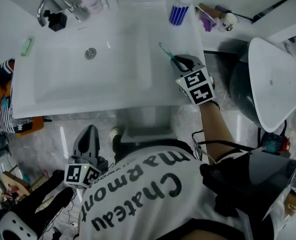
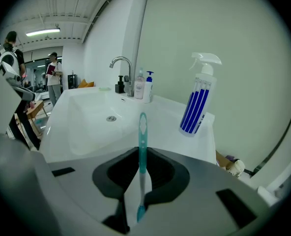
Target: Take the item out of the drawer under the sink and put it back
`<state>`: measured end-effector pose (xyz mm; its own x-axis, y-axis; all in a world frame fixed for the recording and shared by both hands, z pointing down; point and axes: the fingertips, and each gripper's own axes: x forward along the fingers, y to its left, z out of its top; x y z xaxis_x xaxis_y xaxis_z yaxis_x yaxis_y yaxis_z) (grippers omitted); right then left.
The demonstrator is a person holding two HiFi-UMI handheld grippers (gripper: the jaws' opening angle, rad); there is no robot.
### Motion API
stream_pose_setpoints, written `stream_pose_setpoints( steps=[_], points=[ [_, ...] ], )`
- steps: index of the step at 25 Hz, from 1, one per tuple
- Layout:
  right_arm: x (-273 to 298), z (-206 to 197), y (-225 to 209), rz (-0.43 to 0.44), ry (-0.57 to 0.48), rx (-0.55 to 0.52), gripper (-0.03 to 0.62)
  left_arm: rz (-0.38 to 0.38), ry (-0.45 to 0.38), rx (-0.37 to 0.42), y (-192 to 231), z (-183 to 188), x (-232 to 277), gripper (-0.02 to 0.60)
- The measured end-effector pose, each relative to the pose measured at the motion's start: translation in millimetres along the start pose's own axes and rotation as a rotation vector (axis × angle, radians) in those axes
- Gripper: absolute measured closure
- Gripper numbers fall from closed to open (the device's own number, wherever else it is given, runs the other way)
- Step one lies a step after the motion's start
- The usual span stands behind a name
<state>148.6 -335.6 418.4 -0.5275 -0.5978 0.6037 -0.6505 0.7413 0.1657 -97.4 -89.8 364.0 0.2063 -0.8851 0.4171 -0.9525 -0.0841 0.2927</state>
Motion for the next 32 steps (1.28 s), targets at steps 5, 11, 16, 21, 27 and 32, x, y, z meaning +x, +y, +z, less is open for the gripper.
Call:
stream_pose_setpoints(
  steps=[5, 11, 16, 21, 27, 32],
  points=[
    [4.9, -8.2, -1.4, 0.003, 0.028, 0.008, 0.540, 0.012, -0.018, -0.009, 2.4, 2.5, -1.9, 0.574],
    [11.2, -9.6, 0.4, 0.002, 0.063, -0.021, 0.540, 0.014, -0.013, -0.024, 3.1, -2.3, -2.1, 0.574],
    [16.2, -11.2, 0.9, -0.005, 0.095, -0.042, 0.540, 0.018, -0.006, -0.033, 5.0, -5.1, -1.5, 0.574],
    [17.3, -14.6, 1.2, -0.009, 0.118, -0.060, 0.540, 0.021, -0.001, -0.034, 3.9, -7.3, -3.7, 0.574],
    [22.6, -20.7, 3.6, 0.002, 0.177, -0.084, 0.540, 0.019, 0.003, -0.034, 5.3, -8.8, -3.4, 0.574],
    [23.3, -21.9, 5.0, 0.007, 0.182, -0.067, 0.540, 0.031, 0.001, -0.030, 8.0, -11.3, -6.4, 0.574]
  ],
)
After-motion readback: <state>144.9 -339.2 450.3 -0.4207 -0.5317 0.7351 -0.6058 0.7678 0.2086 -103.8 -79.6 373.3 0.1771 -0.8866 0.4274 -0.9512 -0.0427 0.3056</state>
